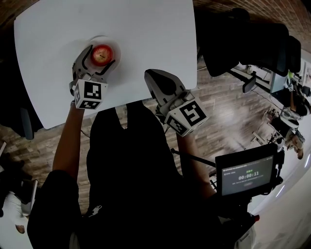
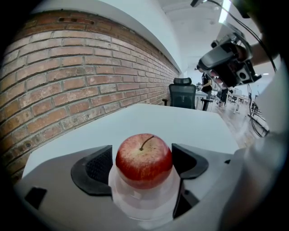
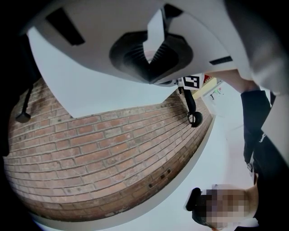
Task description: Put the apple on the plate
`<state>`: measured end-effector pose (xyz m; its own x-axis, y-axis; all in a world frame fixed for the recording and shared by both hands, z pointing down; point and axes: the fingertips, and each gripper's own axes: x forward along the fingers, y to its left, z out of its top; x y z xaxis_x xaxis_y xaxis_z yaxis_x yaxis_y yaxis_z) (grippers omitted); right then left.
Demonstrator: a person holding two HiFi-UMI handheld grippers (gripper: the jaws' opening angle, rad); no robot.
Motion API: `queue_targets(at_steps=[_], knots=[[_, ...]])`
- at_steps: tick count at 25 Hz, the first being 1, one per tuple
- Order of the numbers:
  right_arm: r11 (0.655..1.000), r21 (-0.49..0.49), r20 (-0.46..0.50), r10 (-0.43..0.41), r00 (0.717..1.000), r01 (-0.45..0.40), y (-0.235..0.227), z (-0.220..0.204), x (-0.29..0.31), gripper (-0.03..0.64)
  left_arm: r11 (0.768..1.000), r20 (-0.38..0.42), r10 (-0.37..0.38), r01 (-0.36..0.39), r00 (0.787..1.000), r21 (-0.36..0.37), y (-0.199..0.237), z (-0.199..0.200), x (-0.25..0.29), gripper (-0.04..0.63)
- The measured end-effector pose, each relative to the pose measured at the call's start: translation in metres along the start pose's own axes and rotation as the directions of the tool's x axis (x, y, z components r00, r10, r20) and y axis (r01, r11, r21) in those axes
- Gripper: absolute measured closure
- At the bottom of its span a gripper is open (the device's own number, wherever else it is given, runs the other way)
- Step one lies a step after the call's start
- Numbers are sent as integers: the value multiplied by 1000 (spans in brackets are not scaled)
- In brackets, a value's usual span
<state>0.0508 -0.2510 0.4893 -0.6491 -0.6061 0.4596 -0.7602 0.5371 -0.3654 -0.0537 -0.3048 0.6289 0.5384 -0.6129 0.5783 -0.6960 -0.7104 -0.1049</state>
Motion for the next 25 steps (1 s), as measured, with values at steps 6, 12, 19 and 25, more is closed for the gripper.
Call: queue_targets(at_steps=[6, 12, 19, 25], knots=[[1000, -3, 2, 1, 1000, -1, -1, -1, -1, 614, 1000, 2, -7, 7, 1000, -5, -1, 0, 0, 181], [1000, -12, 15, 7, 1000, -7, 1, 3, -4, 614, 1000, 14, 15, -15, 1000, 0, 0, 8, -6, 181], [999, -34, 56, 23, 998, -21, 4, 16, -10, 614, 999, 30, 33, -33, 999, 4, 0, 25, -18, 181], [997, -59, 84, 49, 995, -44, 9, 26, -14, 614, 999, 52, 39, -38, 998, -9, -8, 37, -29, 183]])
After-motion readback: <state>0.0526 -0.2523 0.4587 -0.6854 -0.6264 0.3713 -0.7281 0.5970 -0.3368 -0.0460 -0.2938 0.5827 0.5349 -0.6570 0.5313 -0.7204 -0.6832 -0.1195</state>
